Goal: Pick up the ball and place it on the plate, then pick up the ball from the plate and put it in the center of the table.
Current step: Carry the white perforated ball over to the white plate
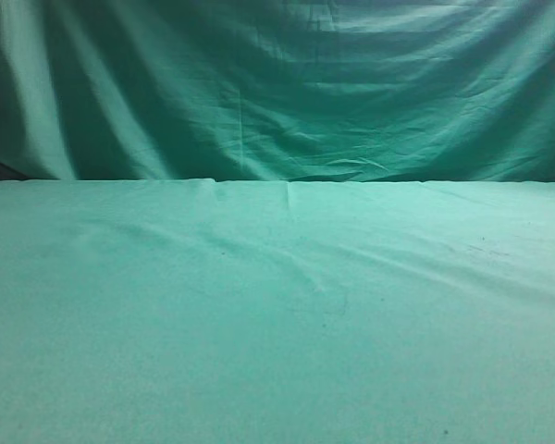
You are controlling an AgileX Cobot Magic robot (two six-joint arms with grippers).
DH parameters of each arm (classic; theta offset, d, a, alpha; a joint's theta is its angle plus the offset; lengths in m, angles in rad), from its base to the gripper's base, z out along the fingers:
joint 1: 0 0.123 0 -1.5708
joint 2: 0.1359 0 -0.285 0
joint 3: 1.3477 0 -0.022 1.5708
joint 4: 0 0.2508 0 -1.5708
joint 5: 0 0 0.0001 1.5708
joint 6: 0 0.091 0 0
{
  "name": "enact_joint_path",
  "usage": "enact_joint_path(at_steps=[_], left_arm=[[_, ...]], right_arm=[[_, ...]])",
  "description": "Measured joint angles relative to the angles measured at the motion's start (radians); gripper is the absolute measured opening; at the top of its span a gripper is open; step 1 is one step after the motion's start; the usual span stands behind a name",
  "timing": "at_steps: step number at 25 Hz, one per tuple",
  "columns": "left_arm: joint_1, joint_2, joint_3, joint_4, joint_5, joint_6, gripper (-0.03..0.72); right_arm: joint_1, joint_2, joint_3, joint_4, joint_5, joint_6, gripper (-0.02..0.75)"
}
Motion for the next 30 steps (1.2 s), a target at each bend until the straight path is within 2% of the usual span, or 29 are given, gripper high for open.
enact_joint_path(at_steps=[10, 25, 28, 30], left_arm=[[0.000, 0.089, 0.001, 0.071, -0.173, -0.014, 0.315], [0.000, 0.135, 0.001, 0.093, -0.238, -0.016, 0.315], [0.000, 0.135, 0.001, 0.072, -0.245, -0.054, 0.538], [0.000, 0.136, -0.028, 0.006, -0.221, -0.072, 0.639]], right_arm=[[0.000, 0.000, 0.000, 0.000, 0.000, 0.000, 0.047], [0.000, 0.000, 0.000, 0.000, 0.000, 0.000, 0.047], [0.000, 0.000, 0.000, 0.000, 0.000, 0.000, 0.047], [0.000, 0.000, 0.000, 0.000, 0.000, 0.000, 0.047]])
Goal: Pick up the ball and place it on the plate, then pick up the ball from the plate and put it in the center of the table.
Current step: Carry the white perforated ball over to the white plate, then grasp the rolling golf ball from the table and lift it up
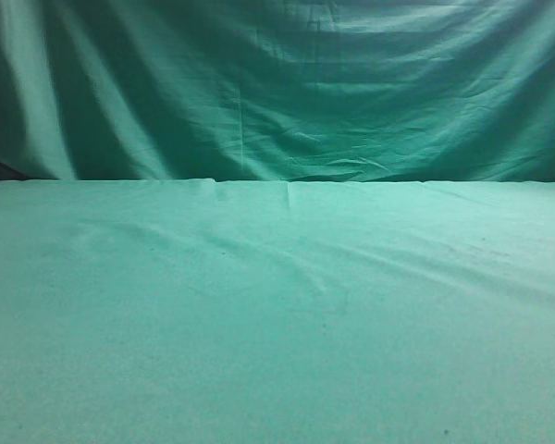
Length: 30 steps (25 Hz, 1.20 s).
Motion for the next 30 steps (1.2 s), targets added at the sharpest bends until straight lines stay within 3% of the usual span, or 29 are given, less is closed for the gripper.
enact_joint_path(at_steps=[4, 8, 11, 14, 22, 30], left_arm=[[0.002, 0.002, -0.155, -0.184, 0.136, 0.047, 0.644], [0.002, 0.002, -0.333, -0.371, 0.314, 0.200, 0.386], [0.002, 0.002, -0.429, -0.475, 0.430, 0.292, 0.127], [0.002, -0.011, -0.470, -0.574, 0.507, 0.365, 0.000], [0.002, -0.214, -0.409, -0.637, 0.546, 0.480, 0.000], [0.002, -0.519, -0.141, -0.664, 0.421, 0.593, 0.000]], right_arm=[[0.000, 0.000, 0.000, 0.000, 0.000, 0.000, 0.047], [0.000, 0.000, 0.000, 0.000, 0.000, 0.000, 0.047], [0.000, 0.000, 0.000, 0.000, 0.000, 0.000, 0.047], [0.000, 0.000, 0.000, 0.000, 0.000, 0.000, 0.047], [0.000, 0.000, 0.000, 0.000, 0.000, 0.000, 0.047], [0.000, 0.000, 0.000, 0.000, 0.000, 0.000, 0.047]])
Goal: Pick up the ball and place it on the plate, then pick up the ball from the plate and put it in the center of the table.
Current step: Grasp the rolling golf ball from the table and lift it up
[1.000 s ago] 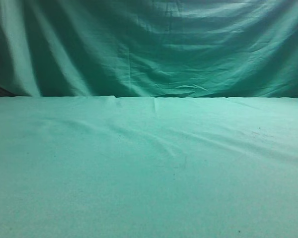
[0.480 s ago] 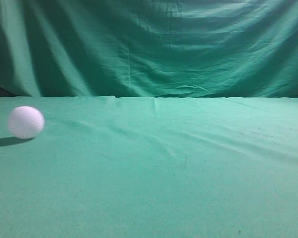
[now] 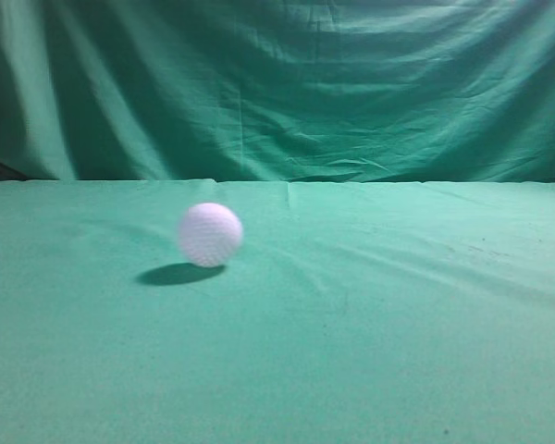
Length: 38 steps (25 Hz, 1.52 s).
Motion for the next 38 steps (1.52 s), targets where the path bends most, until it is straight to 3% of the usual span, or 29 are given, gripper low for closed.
enact_joint_path(at_steps=[9, 14, 18, 22, 26, 31, 36, 37, 38], left_arm=[[0.000, -0.193, 0.292, -0.253, -0.056, 0.268, 0.000], [0.000, -0.310, 0.432, -0.274, -0.088, 0.311, 0.000], [0.000, -0.386, 0.516, -0.274, -0.092, 0.319, 0.000], [-0.002, -0.466, 0.584, -0.272, -0.092, 0.319, 0.000], [-0.051, -0.551, 0.619, -0.229, -0.096, 0.302, 0.000], [-0.084, -0.677, 0.657, -0.097, -0.162, 0.186, 0.000], [-0.088, -0.719, 0.667, 0.098, -0.193, 0.055, 0.000], [-0.088, -0.719, 0.667, 0.098, -0.193, 0.055, 0.000], [-0.088, -0.719, 0.667, 0.210, -0.200, -0.033, 0.000]], right_arm=[[0.000, 0.000, 0.000, 0.000, 0.000, 0.000, 0.047], [0.000, 0.000, 0.000, 0.036, -0.033, 0.000, 0.047], [0.000, 0.000, 0.000, 0.177, -0.164, 0.001, 0.047], [0.000, 0.000, 0.000, 0.222, -0.267, 0.002, 0.047], [0.000, 0.000, 0.000, 0.238, -0.311, 0.004, 0.047], [0.000, 0.000, -0.029, 0.252, -0.293, -0.002, 0.047], [0.000, 0.014, -0.193, 0.223, -0.139, -0.134, 0.047], [0.000, 0.034, -0.235, 0.219, -0.092, -0.158, 0.047], [0.000, 0.057, -0.270, 0.219, -0.039, -0.177, 0.047]])
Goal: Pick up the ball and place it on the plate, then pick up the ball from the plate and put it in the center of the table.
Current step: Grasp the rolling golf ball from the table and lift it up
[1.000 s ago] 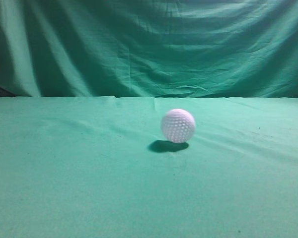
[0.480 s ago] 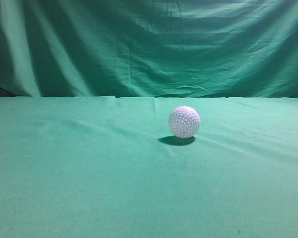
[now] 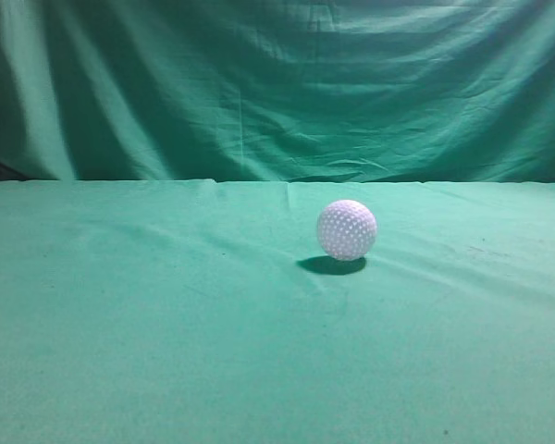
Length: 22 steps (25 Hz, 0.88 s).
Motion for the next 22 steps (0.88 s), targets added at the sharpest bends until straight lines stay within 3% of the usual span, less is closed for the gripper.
enact_joint_path(at_steps=[3, 7, 13, 18, 22], left_arm=[[0.000, -0.009, 0.000, 0.082, -0.023, -0.071, 0.000], [-0.005, -0.063, 0.000, 0.099, -0.028, -0.087, 0.000], [-0.041, -0.171, 0.000, 0.131, -0.014, -0.091, 0.000], [-0.047, -0.216, 0.009, 0.194, 0.008, -0.111, 0.000], [-0.062, -0.218, 0.069, 0.231, -0.019, -0.112, 0.000]], right_arm=[[0.000, 0.059, -0.097, 0.000, 0.107, -0.020, 0.047], [0.000, 0.074, -0.116, 0.004, 0.112, -0.024, 0.047], [0.000, 0.137, -0.144, 0.000, 0.255, -0.053, 0.047], [0.002, 0.251, -0.201, -0.132, 0.303, -0.058, 0.047], [0.072, 0.358, -0.224, -0.186, 0.379, -0.058, 0.047]])
